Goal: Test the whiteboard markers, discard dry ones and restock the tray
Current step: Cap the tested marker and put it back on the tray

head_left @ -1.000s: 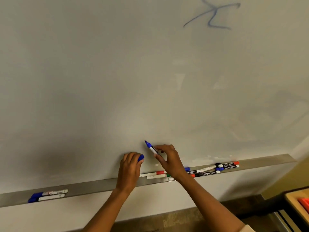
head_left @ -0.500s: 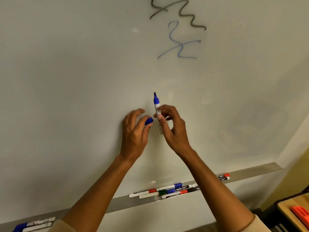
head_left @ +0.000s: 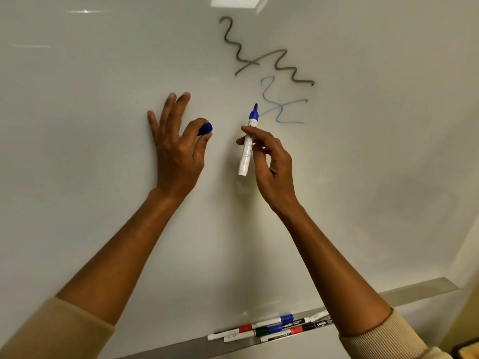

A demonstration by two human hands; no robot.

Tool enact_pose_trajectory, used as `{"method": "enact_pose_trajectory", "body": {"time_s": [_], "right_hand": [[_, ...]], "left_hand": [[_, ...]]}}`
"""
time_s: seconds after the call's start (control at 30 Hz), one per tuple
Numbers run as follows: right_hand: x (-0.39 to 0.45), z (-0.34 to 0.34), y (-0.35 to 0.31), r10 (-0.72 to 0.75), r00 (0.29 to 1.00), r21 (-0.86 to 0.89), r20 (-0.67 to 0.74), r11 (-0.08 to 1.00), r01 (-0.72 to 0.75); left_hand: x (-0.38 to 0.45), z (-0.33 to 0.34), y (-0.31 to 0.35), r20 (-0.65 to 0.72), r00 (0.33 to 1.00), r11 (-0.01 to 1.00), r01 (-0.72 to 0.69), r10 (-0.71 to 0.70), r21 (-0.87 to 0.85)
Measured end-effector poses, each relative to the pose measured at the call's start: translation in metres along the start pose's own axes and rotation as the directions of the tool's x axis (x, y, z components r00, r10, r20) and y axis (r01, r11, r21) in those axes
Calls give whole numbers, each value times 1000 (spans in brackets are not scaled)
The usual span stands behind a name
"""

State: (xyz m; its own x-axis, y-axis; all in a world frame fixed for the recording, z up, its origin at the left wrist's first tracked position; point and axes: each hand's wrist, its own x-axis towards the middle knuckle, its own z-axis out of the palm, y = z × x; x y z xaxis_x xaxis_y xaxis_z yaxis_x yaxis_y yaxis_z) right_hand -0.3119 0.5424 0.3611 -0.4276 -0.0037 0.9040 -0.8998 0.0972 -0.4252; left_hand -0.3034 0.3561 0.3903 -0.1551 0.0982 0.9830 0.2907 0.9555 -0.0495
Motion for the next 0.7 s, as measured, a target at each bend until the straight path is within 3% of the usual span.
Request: {"method": "enact_pose_trajectory", "body": {"time_s": [0.37, 0.7], "right_hand": [[30, 28, -20, 42, 998, 153, -42, 988, -35], [65, 57, -11, -112, 985, -20, -133, 994, 110]], "left_hand": [[3, 13, -21, -57, 992, 976, -98, 111, 194], [0, 22, -27, -88, 986, 955, -112, 141, 274]]}}
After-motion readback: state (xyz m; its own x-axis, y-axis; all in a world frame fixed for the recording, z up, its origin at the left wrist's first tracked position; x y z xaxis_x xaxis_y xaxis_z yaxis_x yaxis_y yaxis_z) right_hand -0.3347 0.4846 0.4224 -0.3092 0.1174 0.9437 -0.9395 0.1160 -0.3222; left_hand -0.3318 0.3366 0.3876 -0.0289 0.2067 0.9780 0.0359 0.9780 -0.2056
